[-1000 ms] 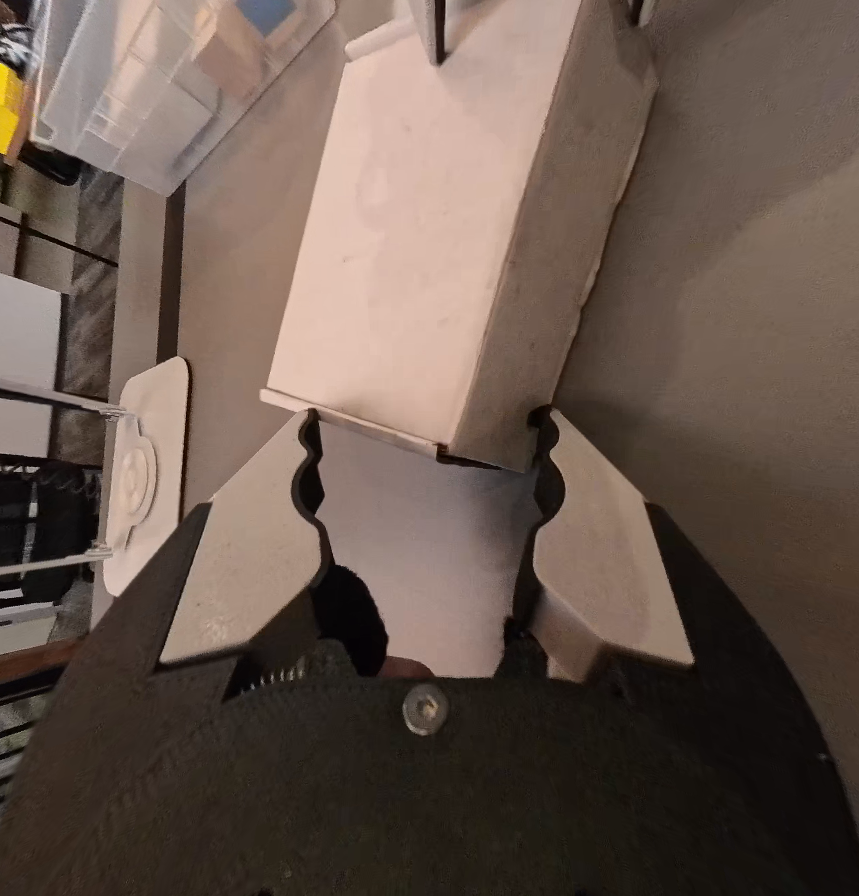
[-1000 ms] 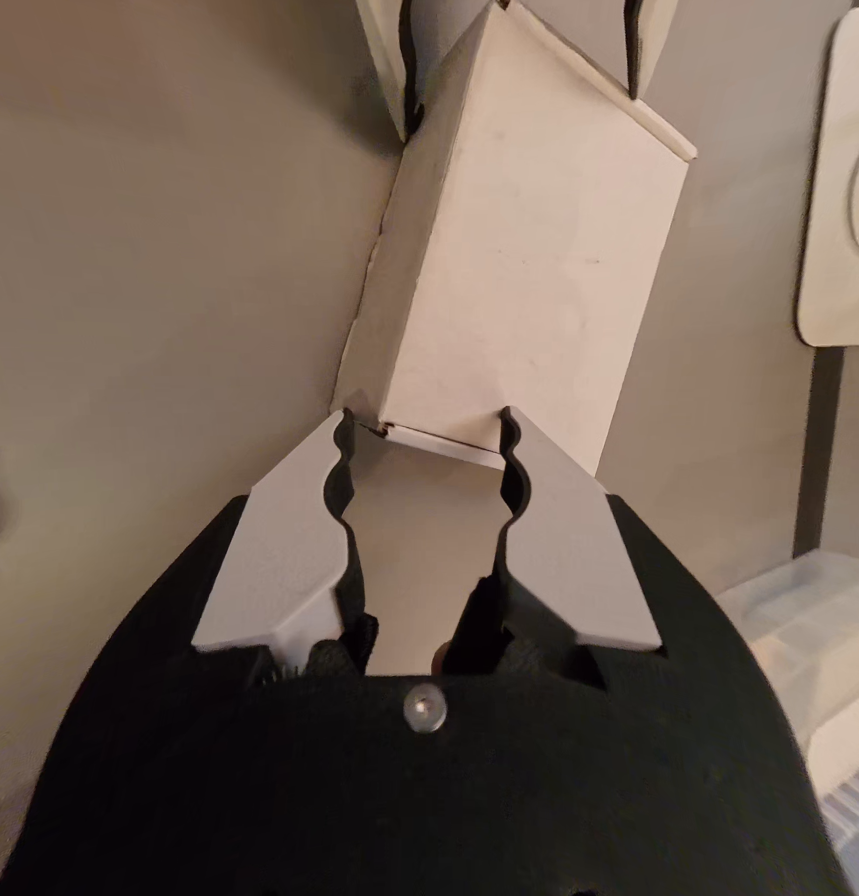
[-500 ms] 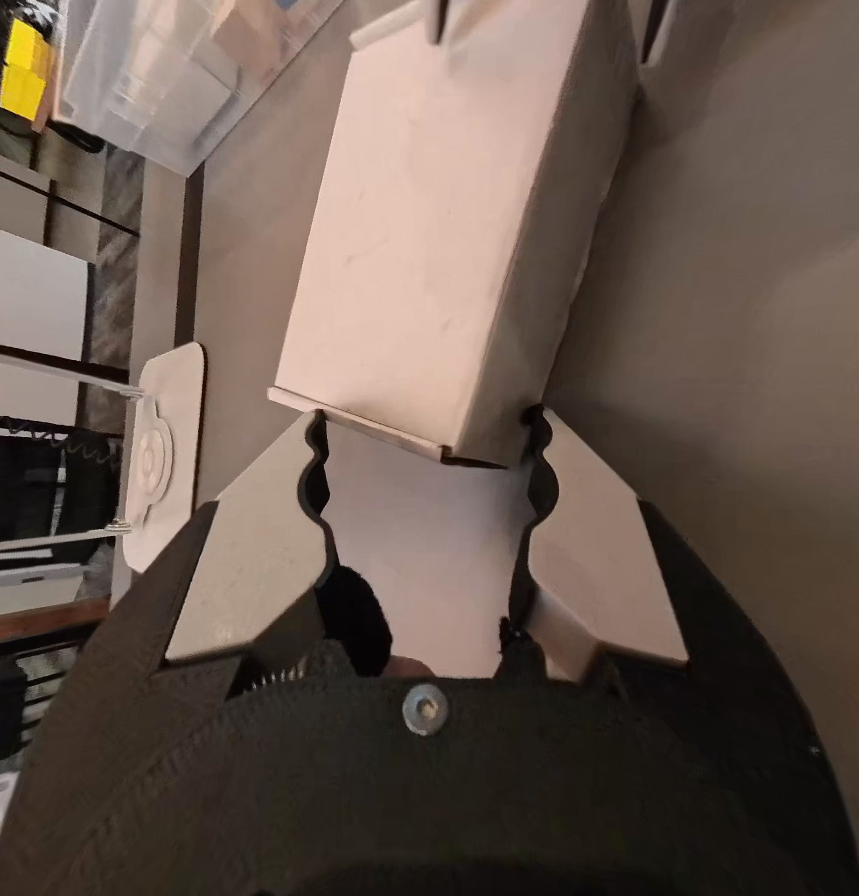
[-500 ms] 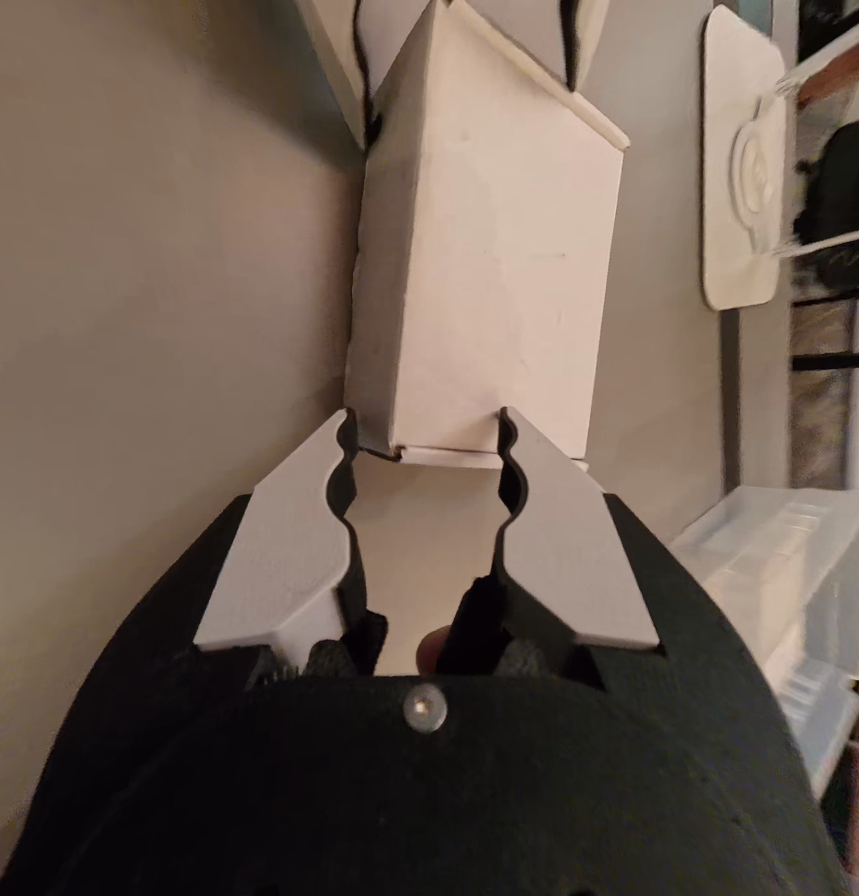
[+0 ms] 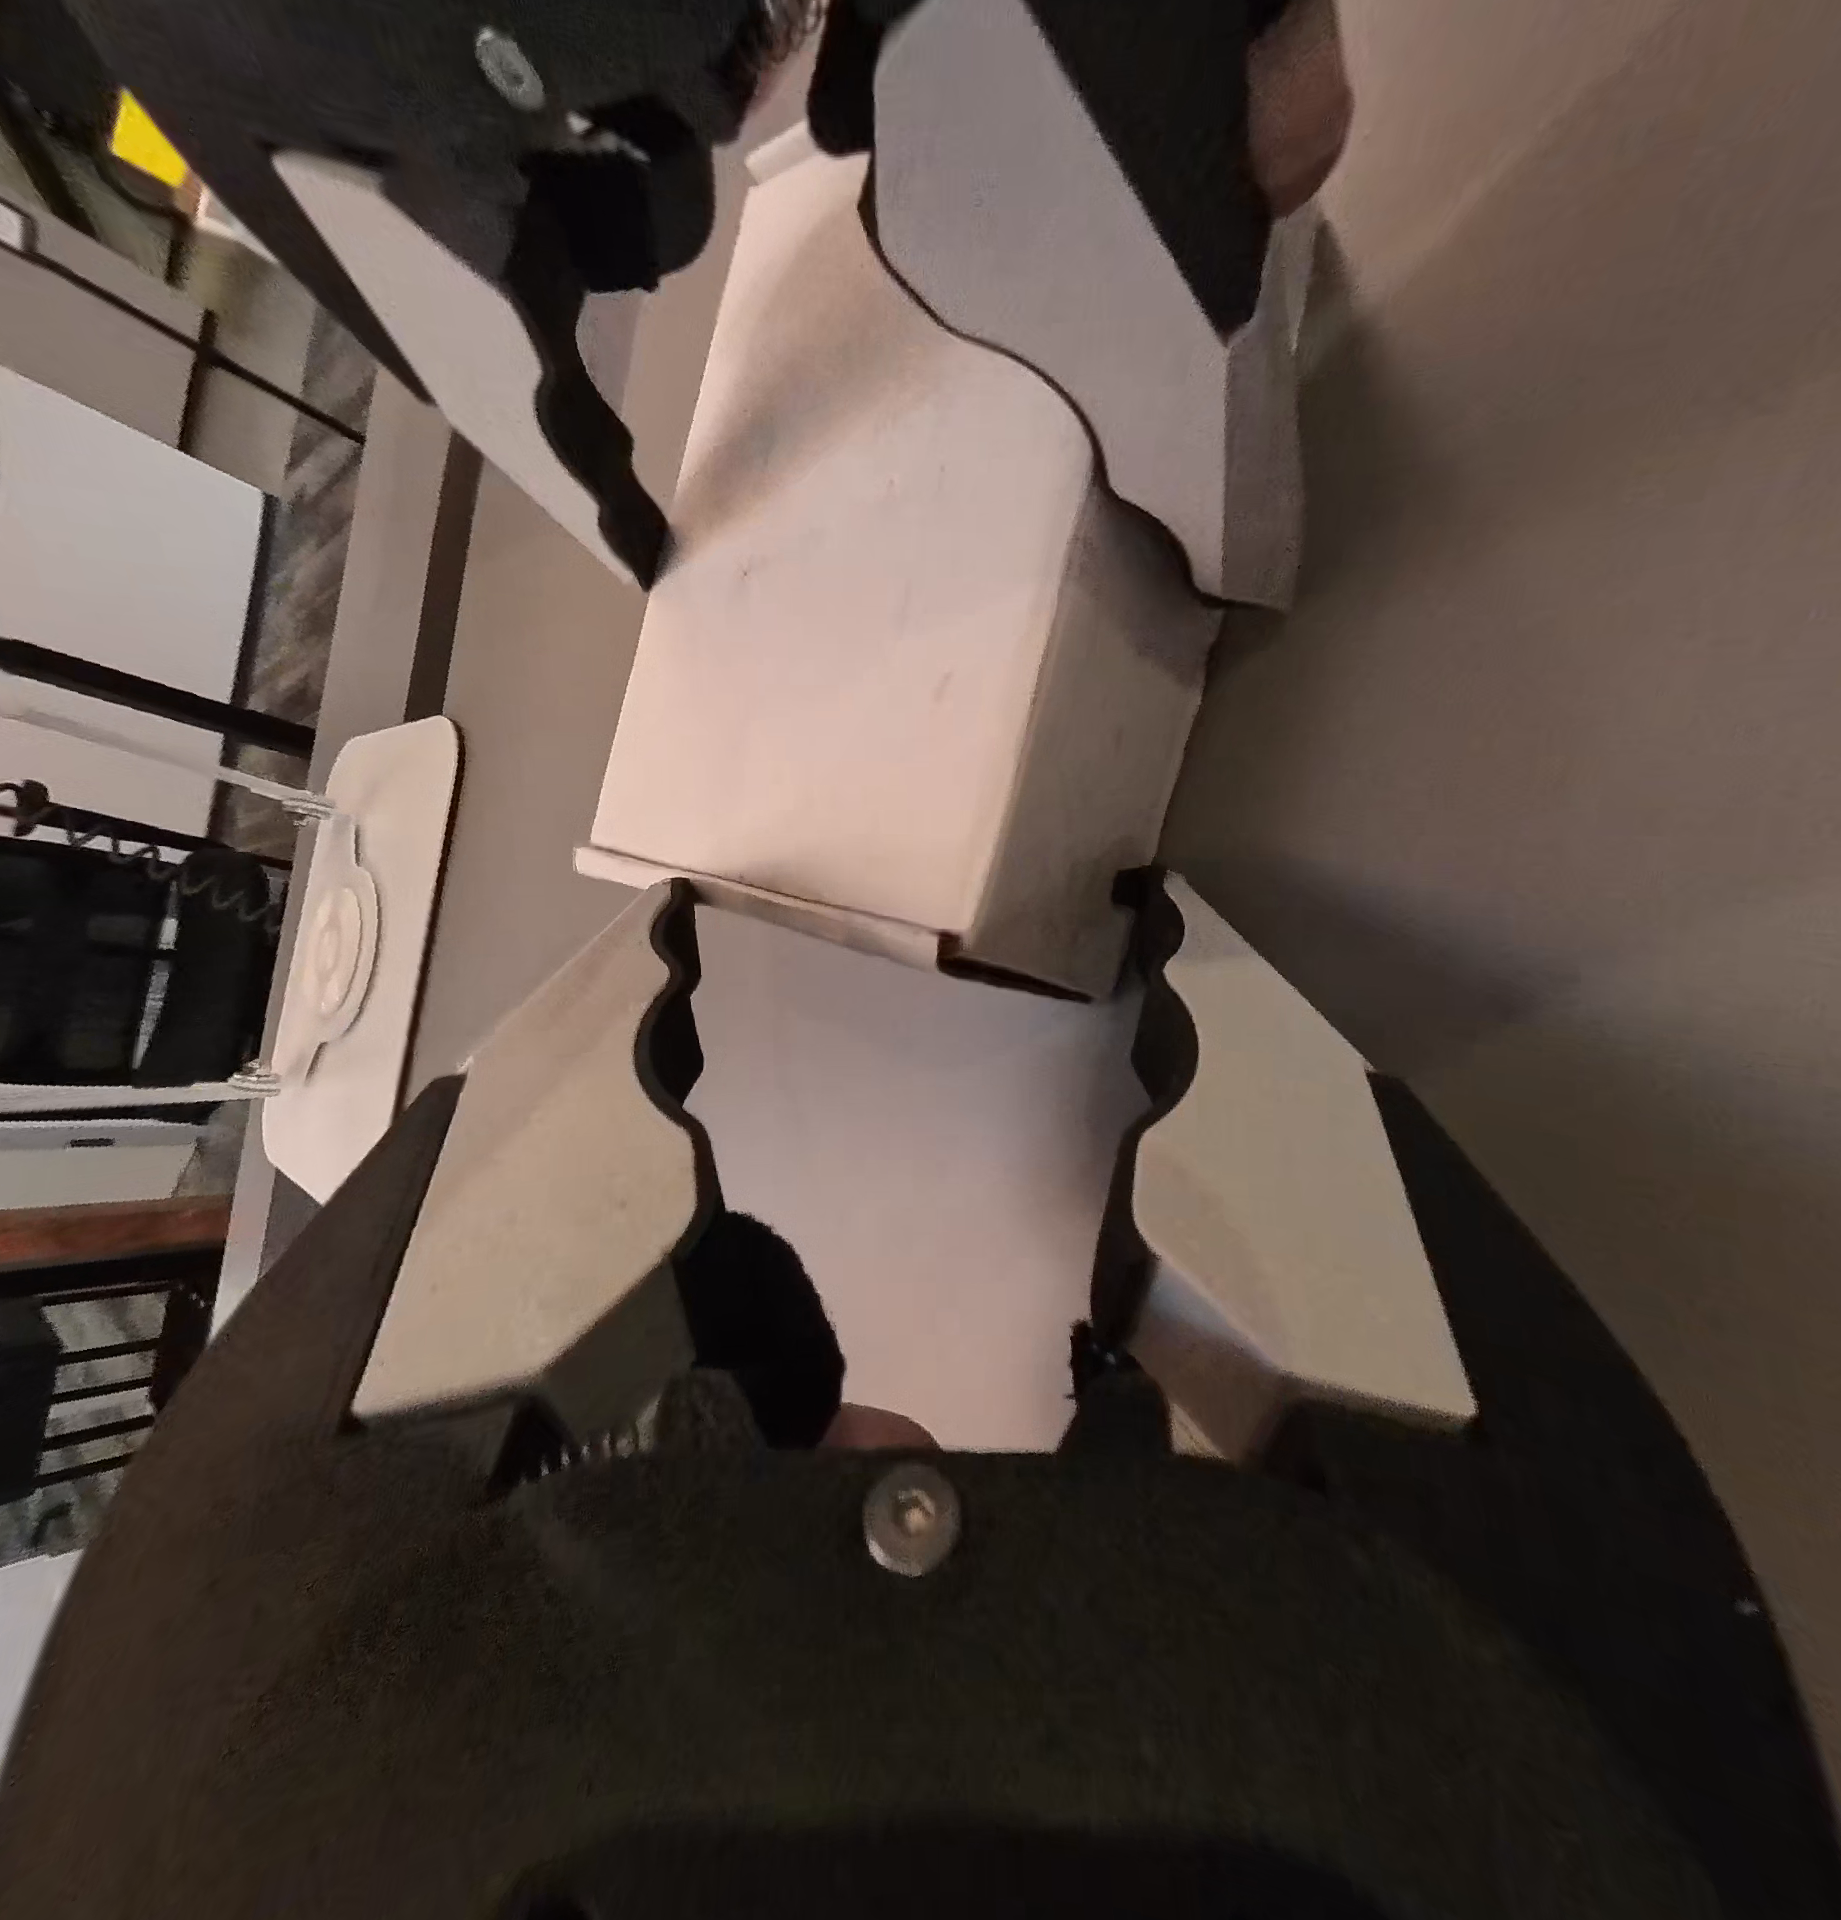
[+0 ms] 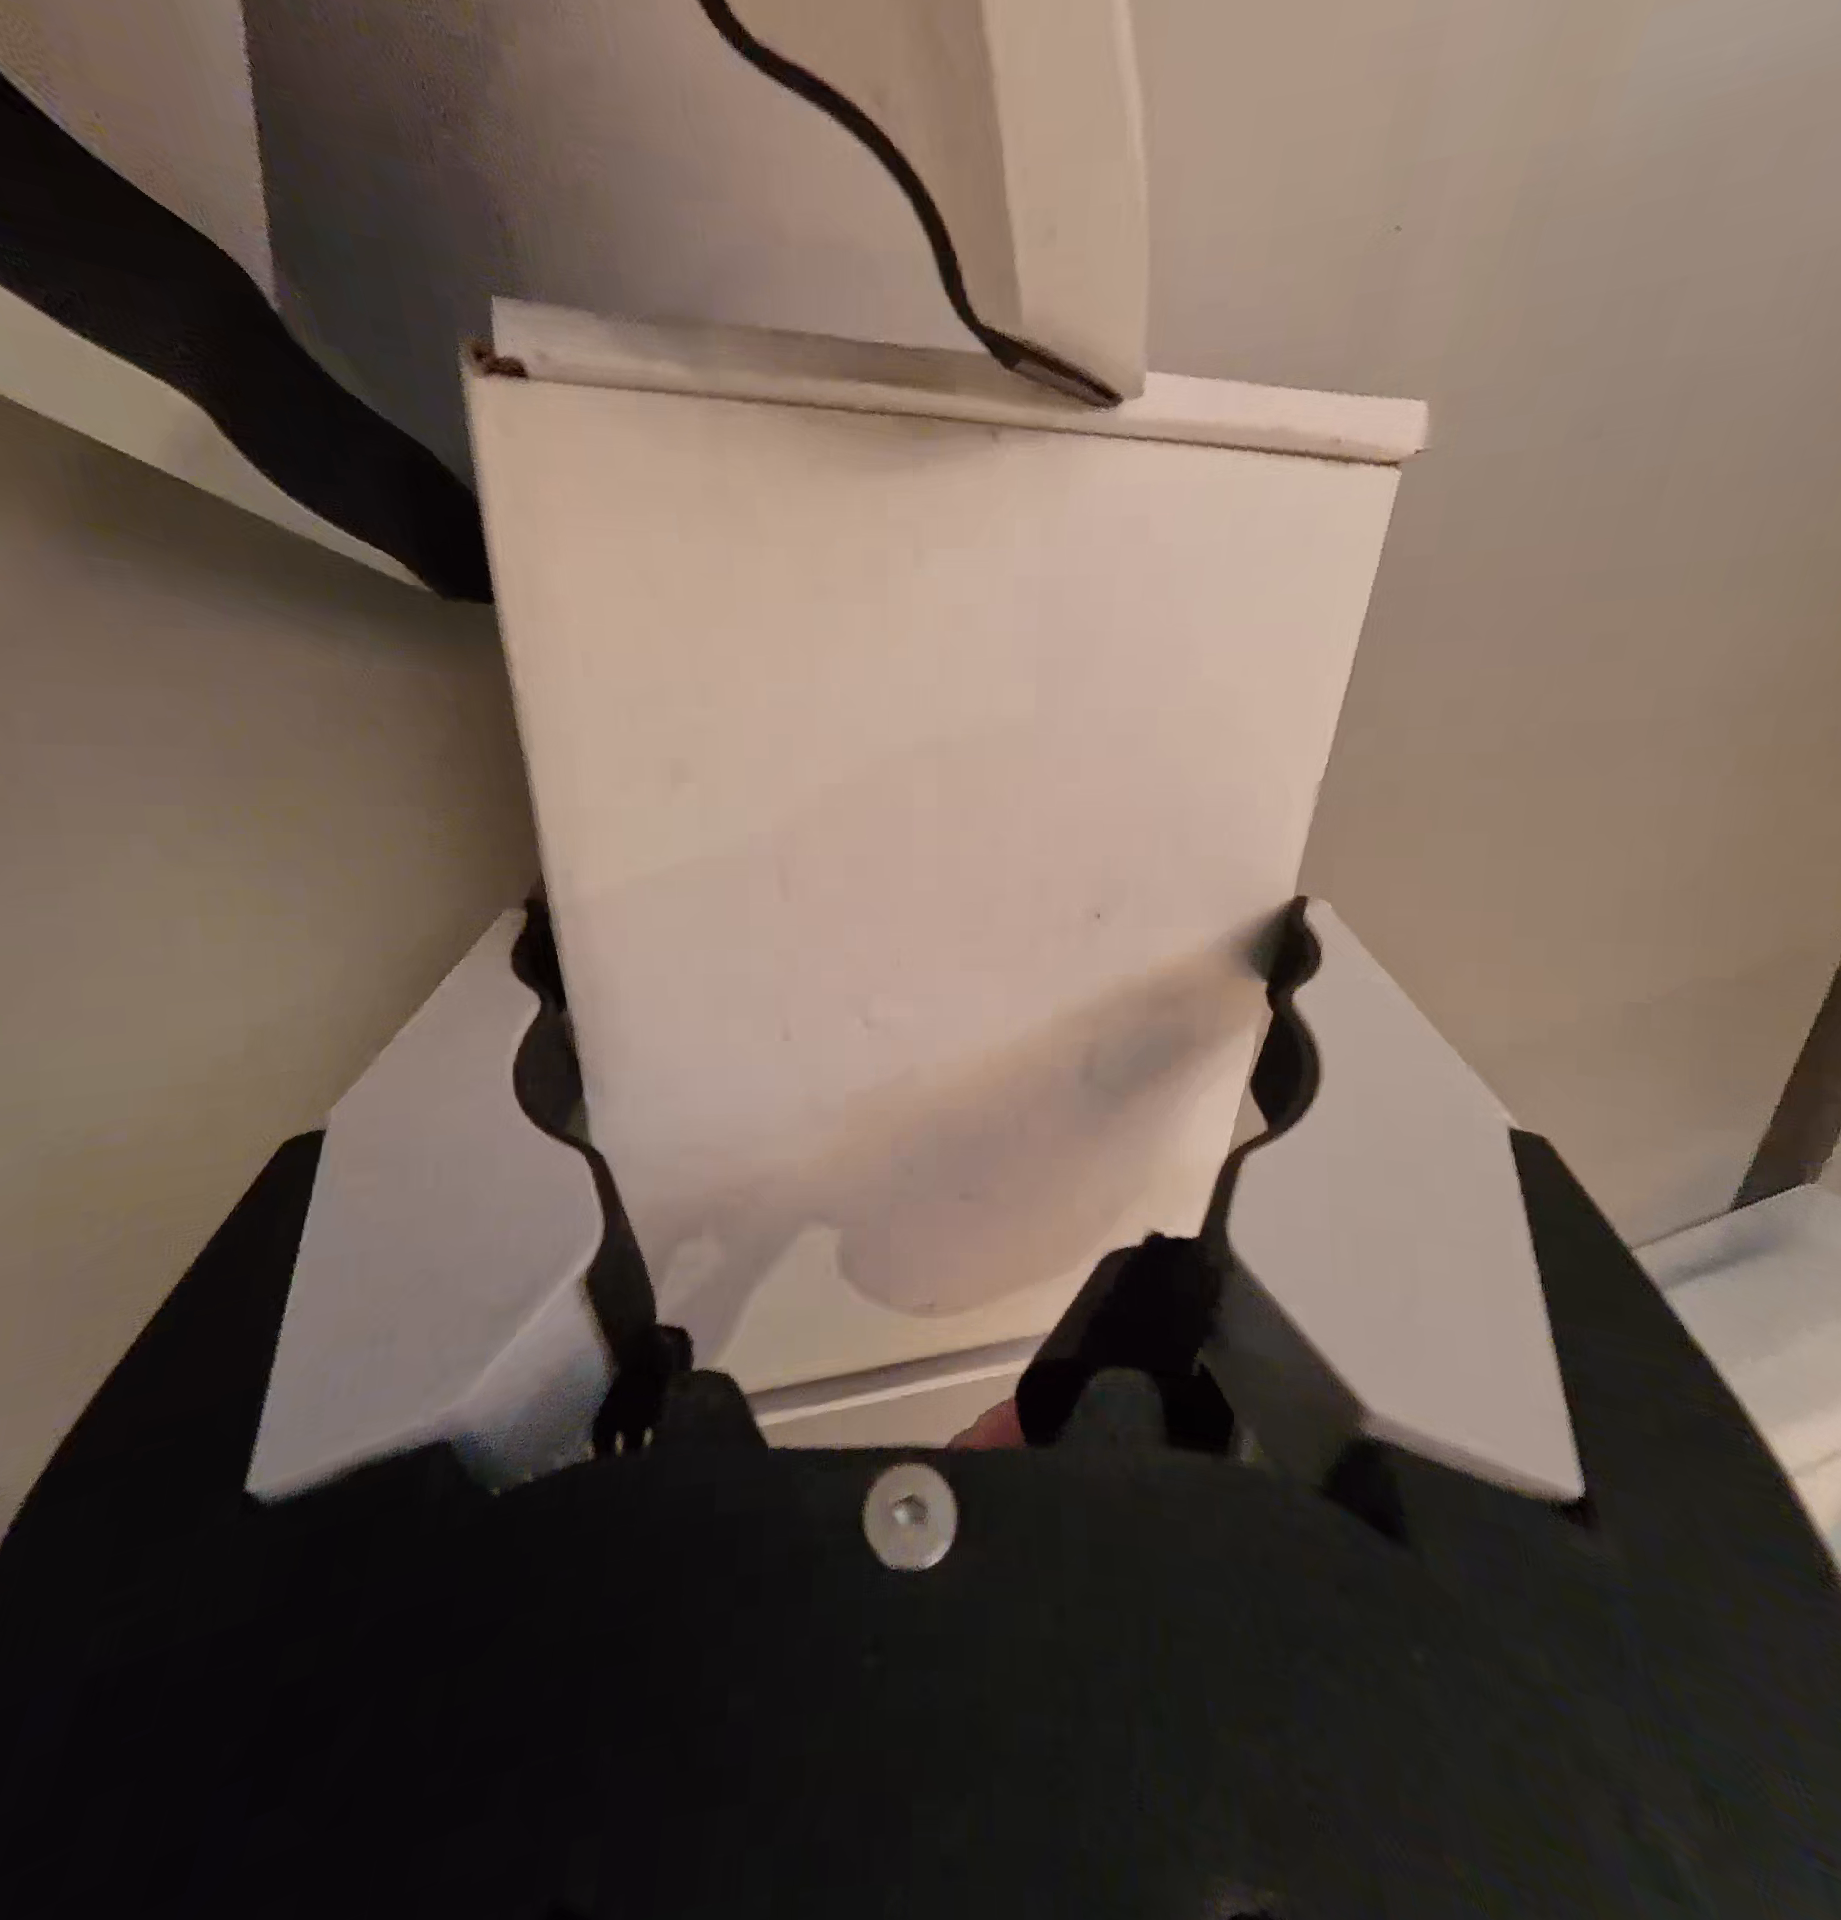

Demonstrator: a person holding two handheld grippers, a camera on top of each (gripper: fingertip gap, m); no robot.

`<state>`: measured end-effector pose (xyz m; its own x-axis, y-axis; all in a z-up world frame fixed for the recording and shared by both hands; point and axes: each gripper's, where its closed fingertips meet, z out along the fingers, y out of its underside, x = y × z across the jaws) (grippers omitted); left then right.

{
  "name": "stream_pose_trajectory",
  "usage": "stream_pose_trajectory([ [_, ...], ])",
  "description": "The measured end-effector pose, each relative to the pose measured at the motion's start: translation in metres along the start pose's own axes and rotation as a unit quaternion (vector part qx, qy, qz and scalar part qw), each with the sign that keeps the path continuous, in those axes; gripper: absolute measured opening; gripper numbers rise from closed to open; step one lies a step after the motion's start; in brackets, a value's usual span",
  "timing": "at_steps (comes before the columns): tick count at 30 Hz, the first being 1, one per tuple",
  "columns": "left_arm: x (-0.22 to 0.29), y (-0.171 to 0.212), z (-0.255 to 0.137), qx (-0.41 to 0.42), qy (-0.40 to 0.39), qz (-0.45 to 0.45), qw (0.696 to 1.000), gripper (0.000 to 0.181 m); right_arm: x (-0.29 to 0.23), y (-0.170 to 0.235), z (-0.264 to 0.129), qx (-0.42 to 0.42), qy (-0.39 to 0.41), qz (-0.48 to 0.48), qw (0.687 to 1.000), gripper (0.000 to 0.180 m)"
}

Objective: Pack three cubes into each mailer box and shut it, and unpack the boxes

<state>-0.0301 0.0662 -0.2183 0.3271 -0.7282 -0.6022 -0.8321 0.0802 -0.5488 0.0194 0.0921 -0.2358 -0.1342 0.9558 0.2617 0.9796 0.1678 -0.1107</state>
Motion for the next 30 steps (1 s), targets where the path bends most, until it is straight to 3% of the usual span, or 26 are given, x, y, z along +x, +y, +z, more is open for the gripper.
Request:
stream_pose_trajectory([
  [5,0.0,-0.001,0.001,0.01,0.001,-0.004,1.0,0.084,-0.002,0.003,0.007,0.01,-0.05,0.023,0.998,0.14],
  [11,-0.002,-0.002,0.001,0.023,0.002,-0.012,1.0,0.084,-0.001,0.0,0.006,0.036,-0.05,0.034,0.998,0.139],
  [14,-0.005,-0.006,-0.004,0.051,0.014,-0.049,0.997,0.074,0.002,0.003,0.006,0.044,-0.052,0.038,0.997,0.138],
  [19,-0.029,-0.006,-0.014,0.095,0.0,-0.12,0.988,0.073,0.011,0.005,-0.006,0.089,-0.057,0.063,0.992,0.137],
  [21,-0.038,-0.003,-0.014,0.108,-0.018,-0.14,0.984,0.072,0.022,0.01,-0.017,0.099,-0.041,0.064,0.992,0.137],
  [26,-0.035,0.011,0.0,0.094,-0.006,-0.158,0.983,0.048,0.064,0.018,-0.074,0.154,0.004,0.059,0.986,0.138],
  [30,-0.038,0.017,0.005,0.078,-0.017,-0.152,0.985,0.04,0.118,0.048,-0.118,0.153,0.065,0.054,0.985,0.138],
])
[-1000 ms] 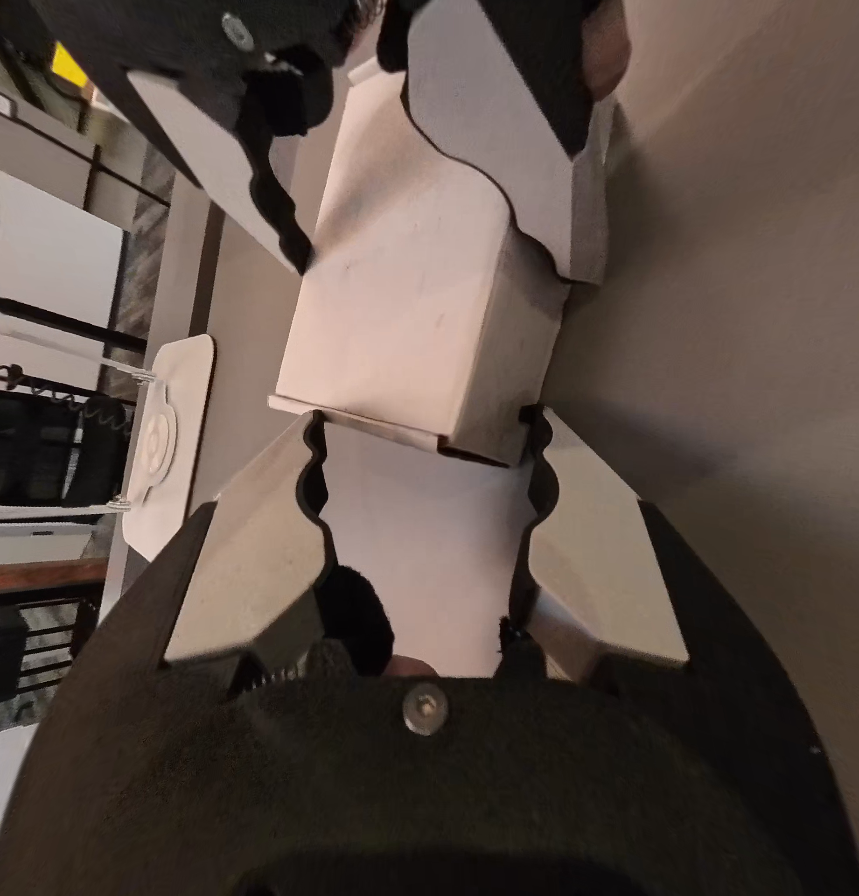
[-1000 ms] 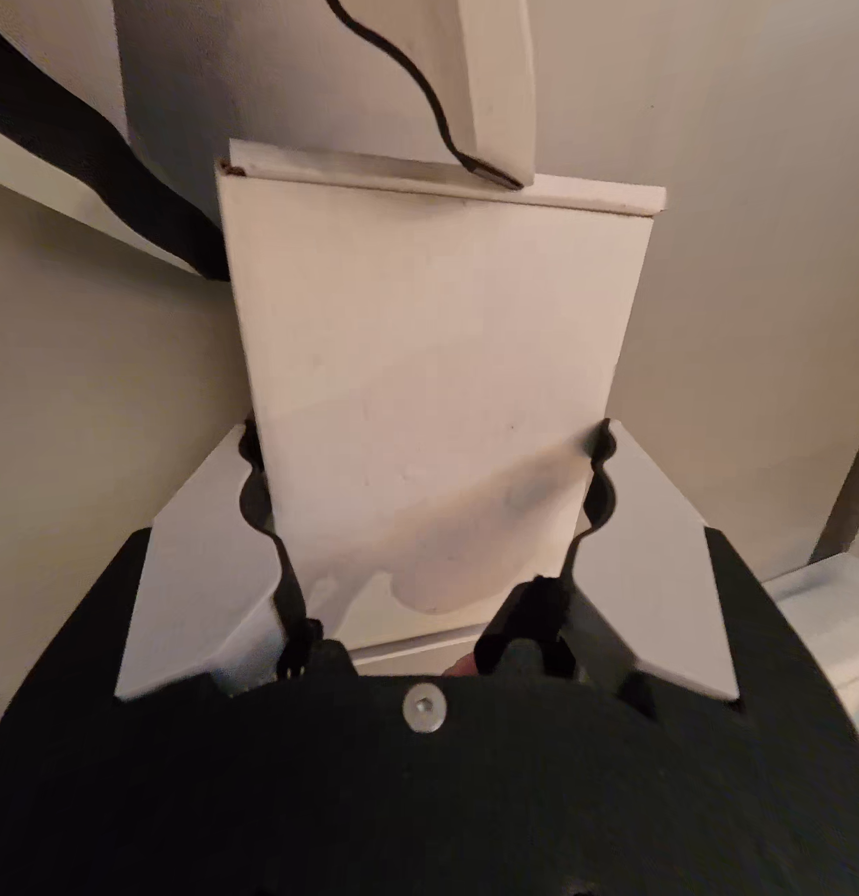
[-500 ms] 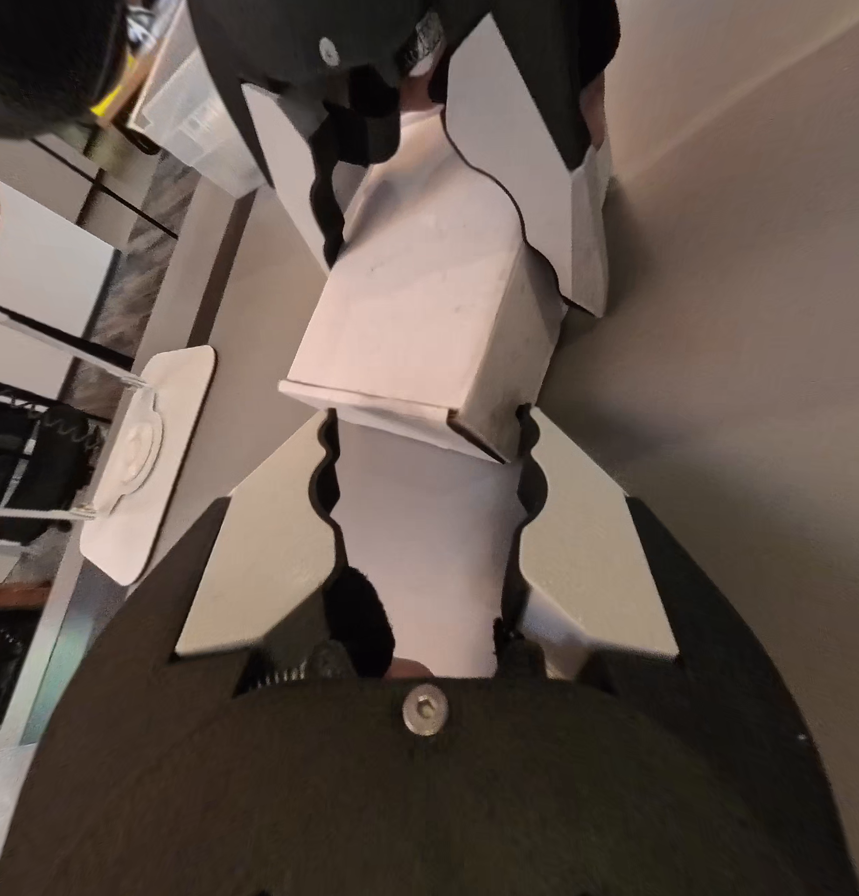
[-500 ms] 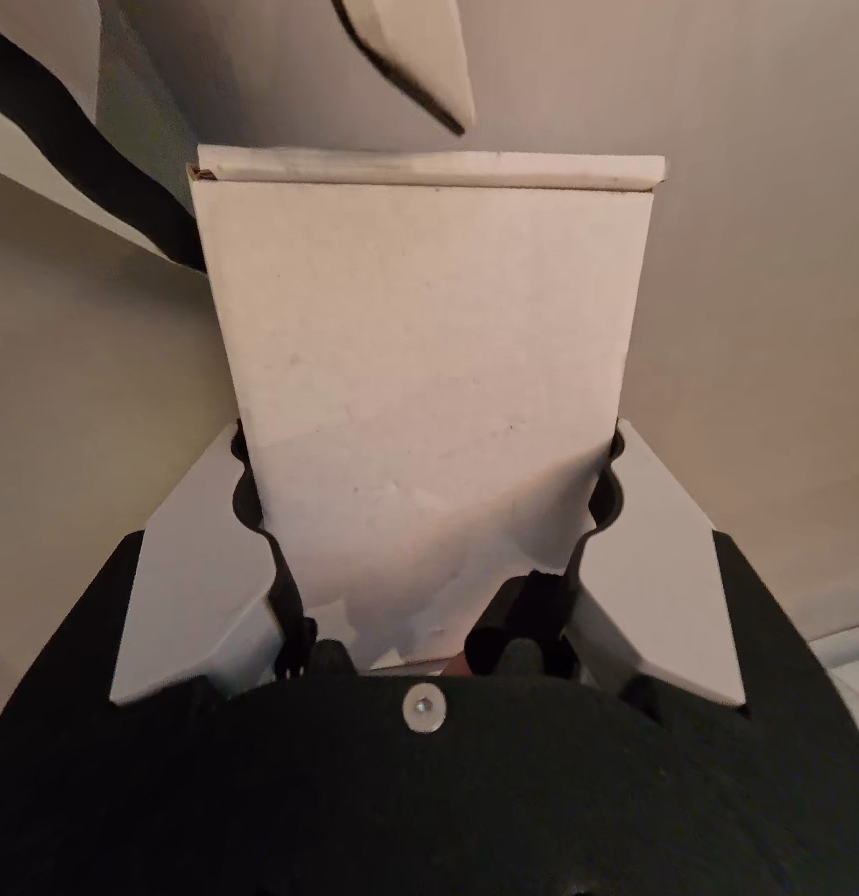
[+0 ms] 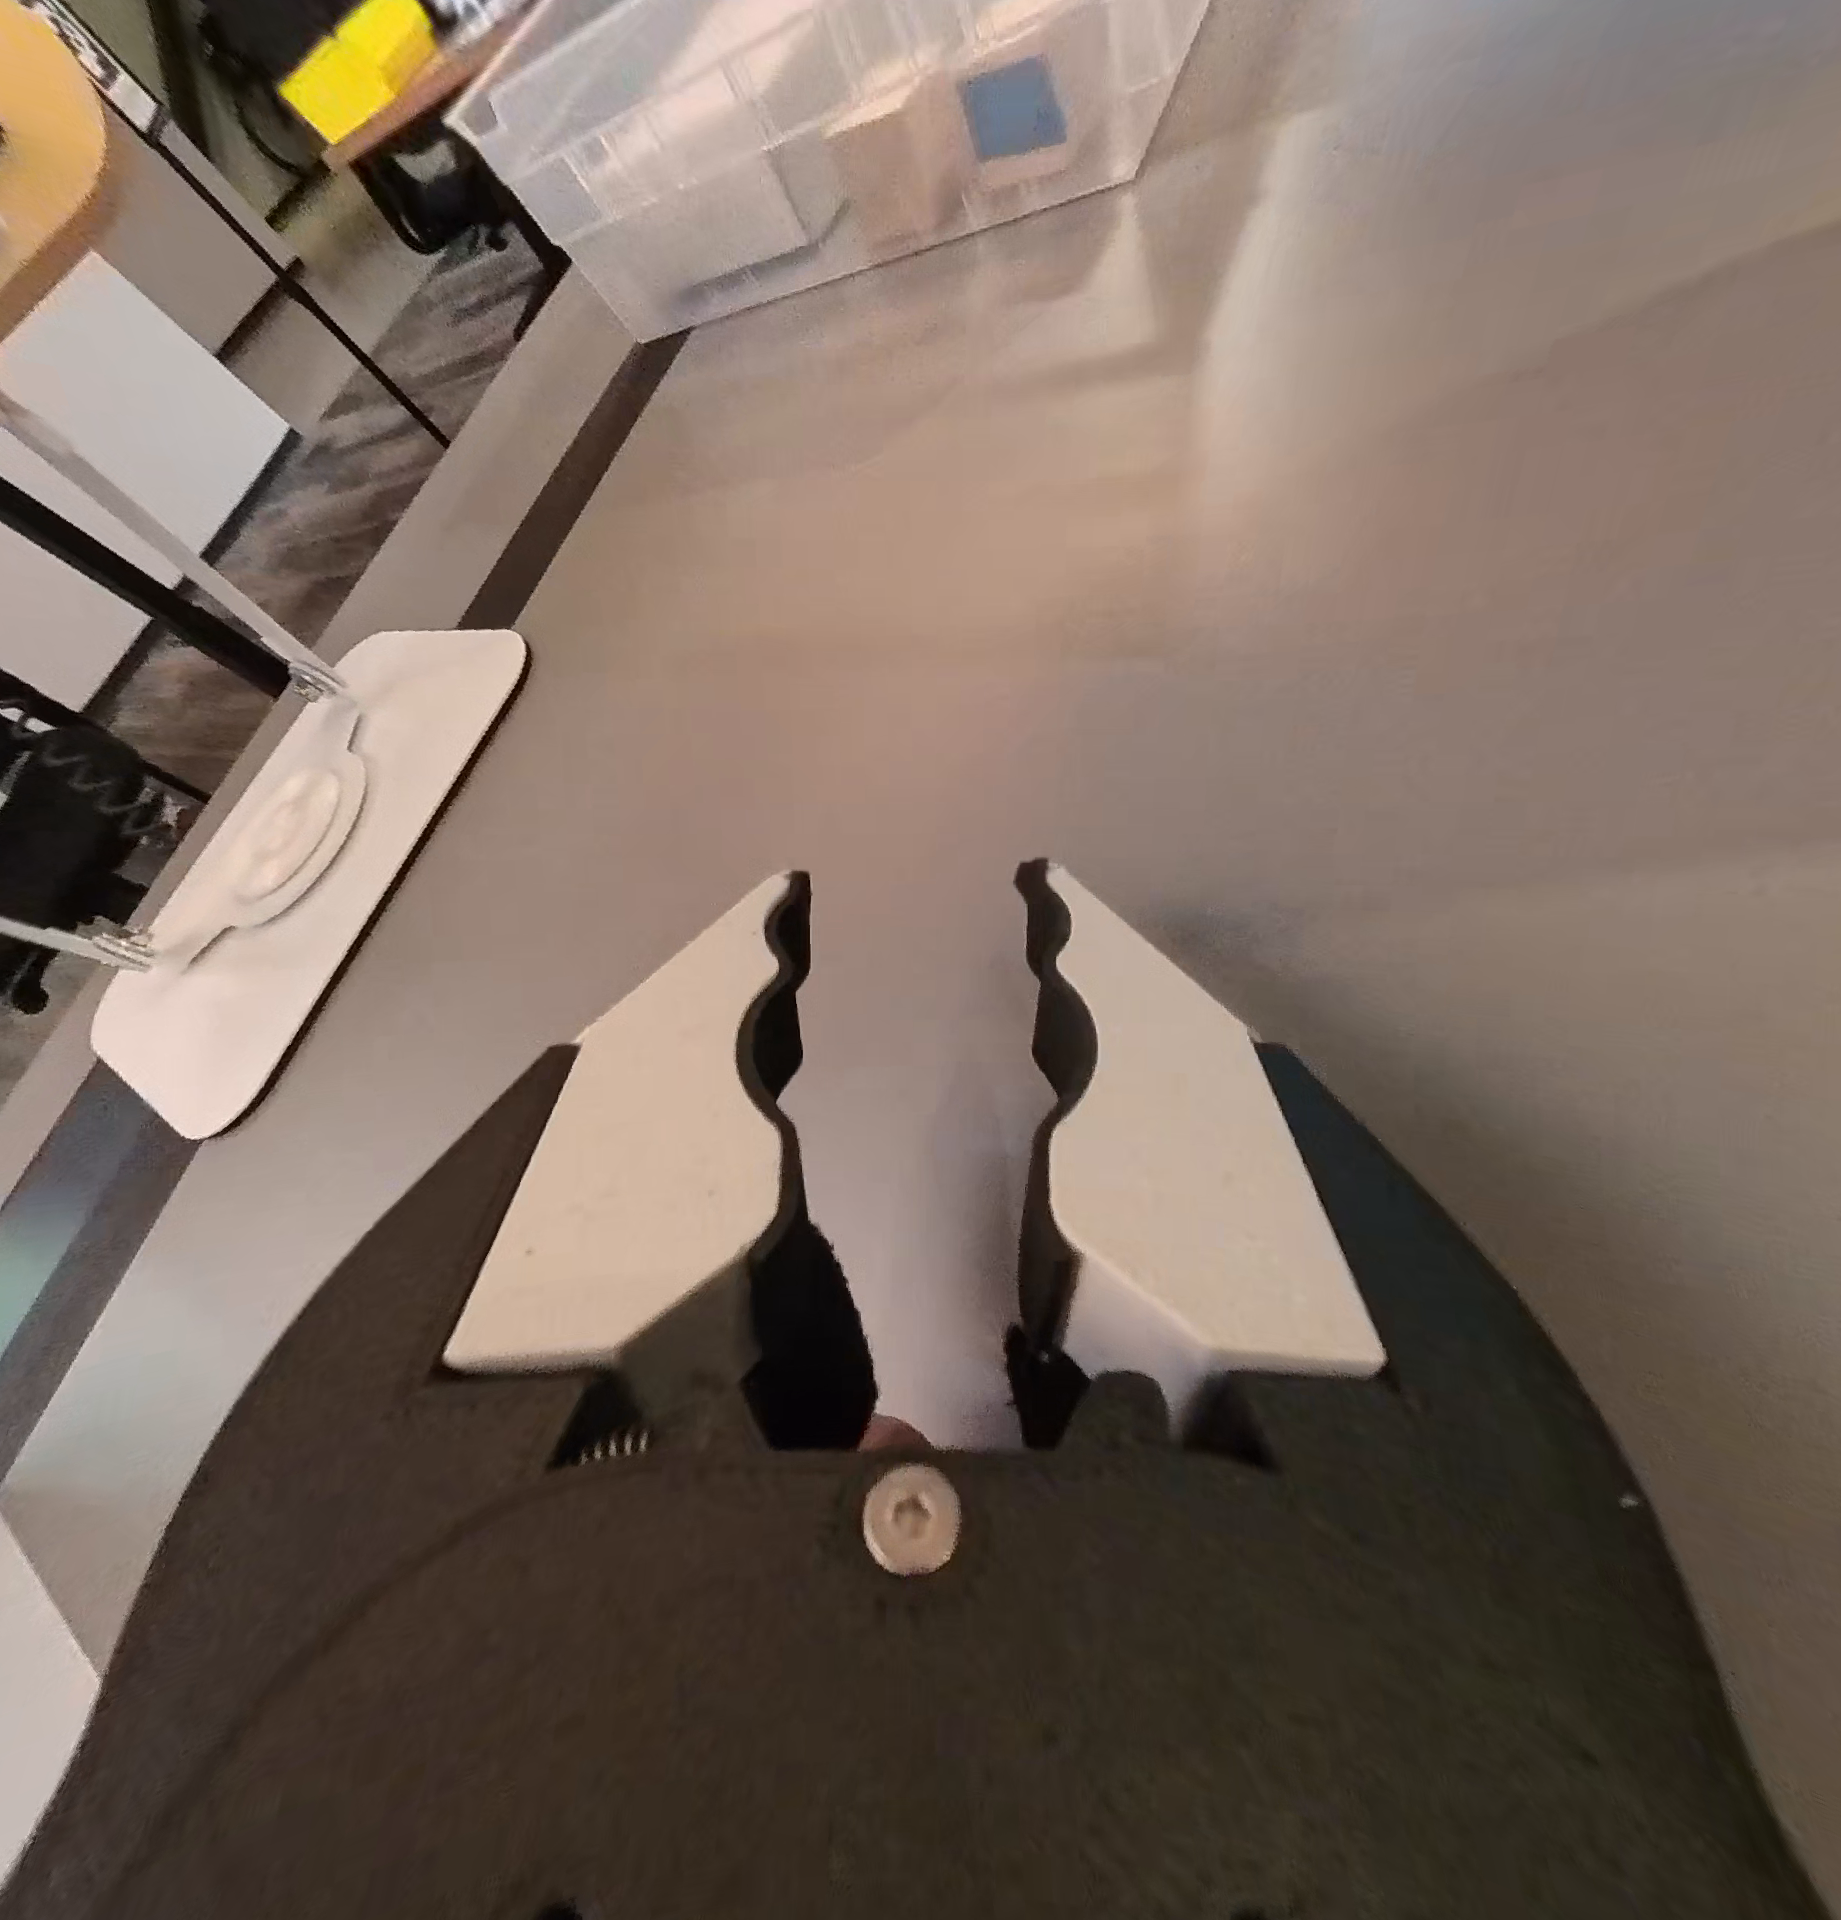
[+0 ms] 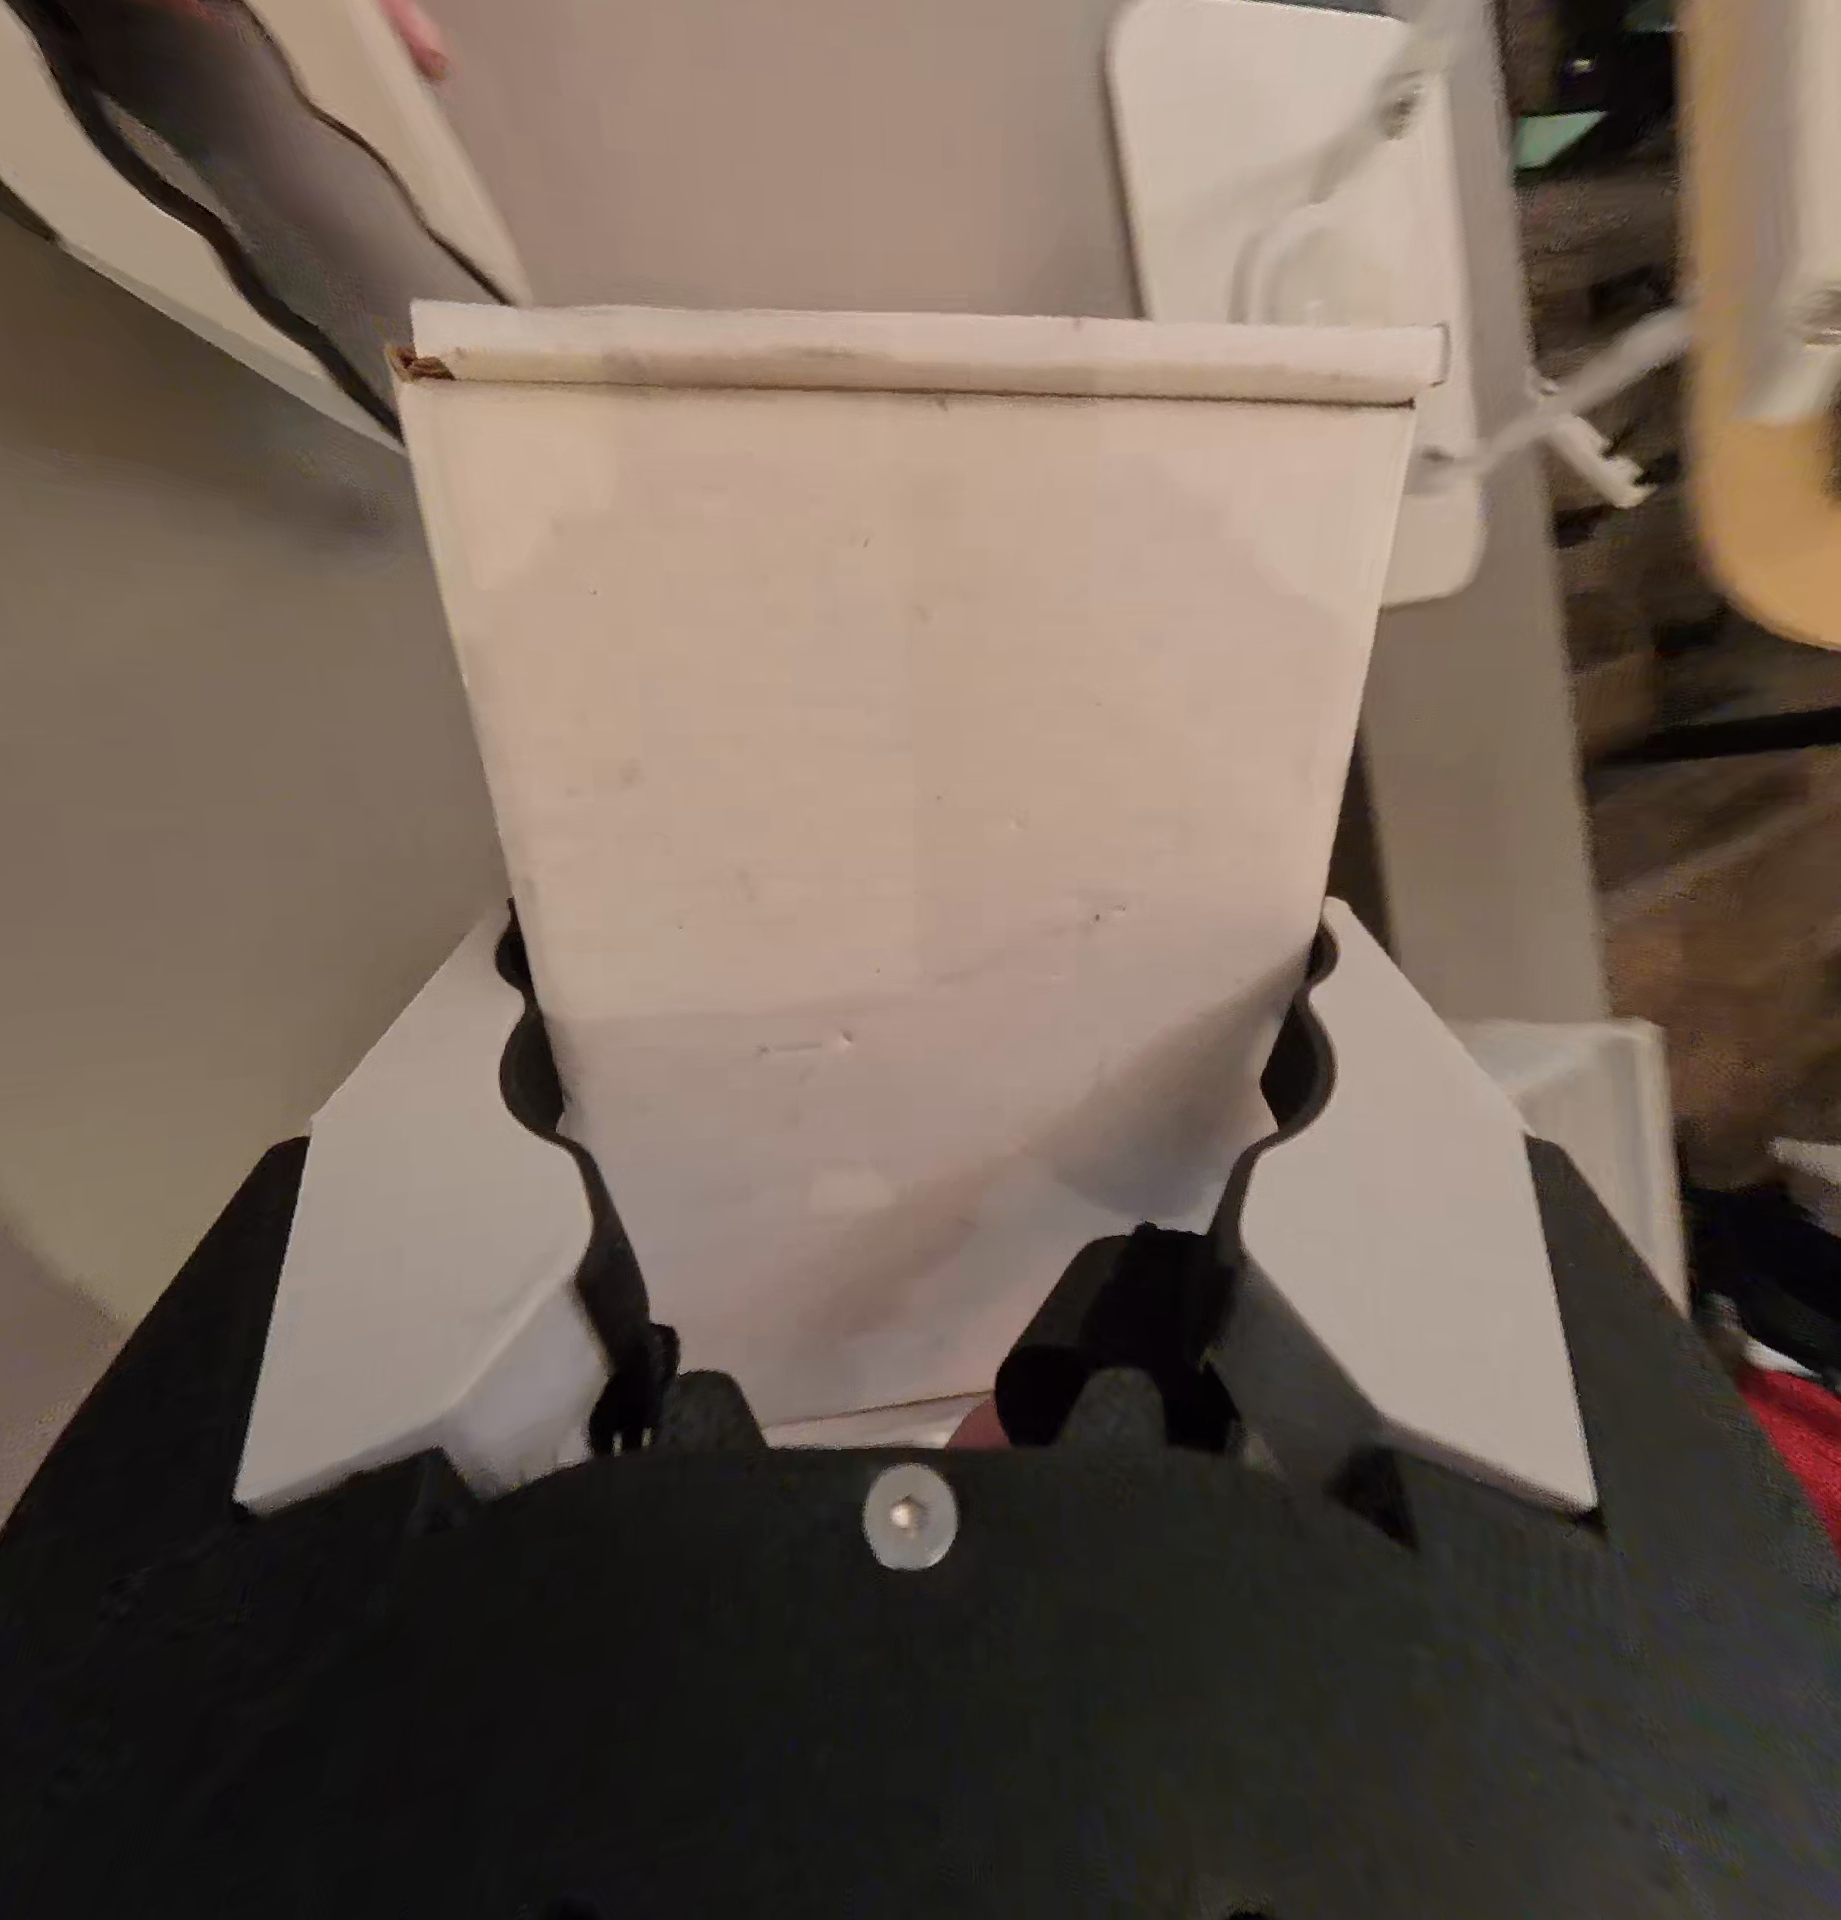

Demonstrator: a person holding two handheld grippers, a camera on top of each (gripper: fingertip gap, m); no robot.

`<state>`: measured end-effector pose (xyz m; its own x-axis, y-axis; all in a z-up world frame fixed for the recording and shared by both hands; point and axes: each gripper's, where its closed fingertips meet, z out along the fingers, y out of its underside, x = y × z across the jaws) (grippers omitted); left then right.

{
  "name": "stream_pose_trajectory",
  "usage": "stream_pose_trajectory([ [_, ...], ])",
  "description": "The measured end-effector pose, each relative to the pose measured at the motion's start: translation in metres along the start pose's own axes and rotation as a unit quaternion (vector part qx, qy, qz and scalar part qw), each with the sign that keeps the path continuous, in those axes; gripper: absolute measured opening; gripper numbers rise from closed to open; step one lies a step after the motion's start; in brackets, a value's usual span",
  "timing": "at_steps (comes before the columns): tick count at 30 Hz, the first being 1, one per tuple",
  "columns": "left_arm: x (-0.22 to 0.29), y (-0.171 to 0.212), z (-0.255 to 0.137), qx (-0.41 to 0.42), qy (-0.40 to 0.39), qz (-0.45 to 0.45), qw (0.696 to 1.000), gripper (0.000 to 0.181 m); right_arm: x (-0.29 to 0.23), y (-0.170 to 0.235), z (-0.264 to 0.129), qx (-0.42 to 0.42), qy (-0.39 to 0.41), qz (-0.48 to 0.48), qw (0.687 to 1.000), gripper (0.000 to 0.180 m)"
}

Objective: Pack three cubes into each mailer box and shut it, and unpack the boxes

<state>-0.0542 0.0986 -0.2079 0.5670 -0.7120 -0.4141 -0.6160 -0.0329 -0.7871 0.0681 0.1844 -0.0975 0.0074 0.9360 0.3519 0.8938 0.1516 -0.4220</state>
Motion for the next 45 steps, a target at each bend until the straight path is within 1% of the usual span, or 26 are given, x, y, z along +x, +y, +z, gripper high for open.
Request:
stream_pose_trajectory([
  [2,0.001,0.002,0.001,-0.007,0.0,0.007,1.0,0.042,0.036,0.017,-0.018,-0.025,0.036,-0.012,0.999,0.138],
  [5,0.009,0.005,0.004,-0.016,0.013,0.035,0.999,0.045,0.093,0.056,-0.038,-0.089,0.099,-0.046,0.99,0.138],
  [7,0.011,0.007,0.006,-0.02,0.017,0.052,0.998,0.045,0.128,0.083,-0.045,-0.127,0.127,-0.05,0.982,0.138],
  [10,0.008,0.007,0.007,-0.022,0.019,0.038,0.999,0.045,0.168,0.125,-0.043,-0.198,0.141,-0.087,0.966,0.138],
  [13,0.008,0.007,0.008,-0.022,0.023,0.036,0.999,0.044,0.197,0.16,-0.029,-0.255,0.137,-0.115,0.95,0.138],
  [17,0.014,0.007,0.009,-0.022,0.041,0.047,0.998,0.045,0.218,0.2,0.001,-0.303,0.093,-0.132,0.939,0.138],
  [22,0.019,0.008,0.009,-0.025,0.048,0.068,0.996,0.045,0.22,0.226,0.056,-0.302,0.035,-0.116,0.946,0.139],
  [25,0.021,0.009,0.01,-0.028,0.05,0.075,0.996,0.045,0.225,0.248,0.07,-0.34,0.026,-0.119,0.932,0.141],
  [27,0.021,0.009,0.01,-0.027,0.051,0.075,0.996,0.045,0.232,0.246,0.067,-0.34,0.043,-0.123,0.932,0.144],
  [30,0.022,0.009,0.01,-0.027,0.054,0.075,0.995,0.045,0.245,0.241,0.055,-0.336,0.08,-0.128,0.93,0.14],
  [32,0.023,0.009,0.01,-0.027,0.055,0.078,0.995,0.046,0.243,0.239,0.047,-0.339,0.09,-0.129,0.927,0.138],
  [34,0.022,0.009,0.01,-0.028,0.052,0.079,0.995,0.047,0.237,0.229,0.035,-0.32,0.109,-0.109,0.935,0.137],
  [36,0.022,0.009,0.01,-0.028,0.049,0.08,0.995,0.048,0.232,0.212,0.018,-0.273,0.144,-0.076,0.948,0.137],
  [39,0.016,0.009,0.012,-0.03,0.034,0.071,0.996,0.056,0.222,0.188,-0.01,-0.183,0.21,0.002,0.96,0.126],
  [41,0.012,0.008,0.012,-0.029,0.021,0.067,0.997,0.064,0.21,0.191,-0.031,-0.16,0.252,0.047,0.953,0.125],
  [43,0.008,0.007,0.013,-0.028,0.007,0.062,0.998,0.074,0.194,0.205,-0.048,-0.144,0.28,0.096,0.944,0.113],
  [44,0.005,0.006,0.013,-0.025,0.001,0.058,0.998,0.075,0.185,0.216,-0.054,-0.135,0.287,0.121,0.941,0.11],
  [45,0.003,0.003,0.012,-0.018,-0.004,0.051,0.999,0.074,0.176,0.227,-0.06,-0.122,0.297,0.145,0.936,0.103],
])
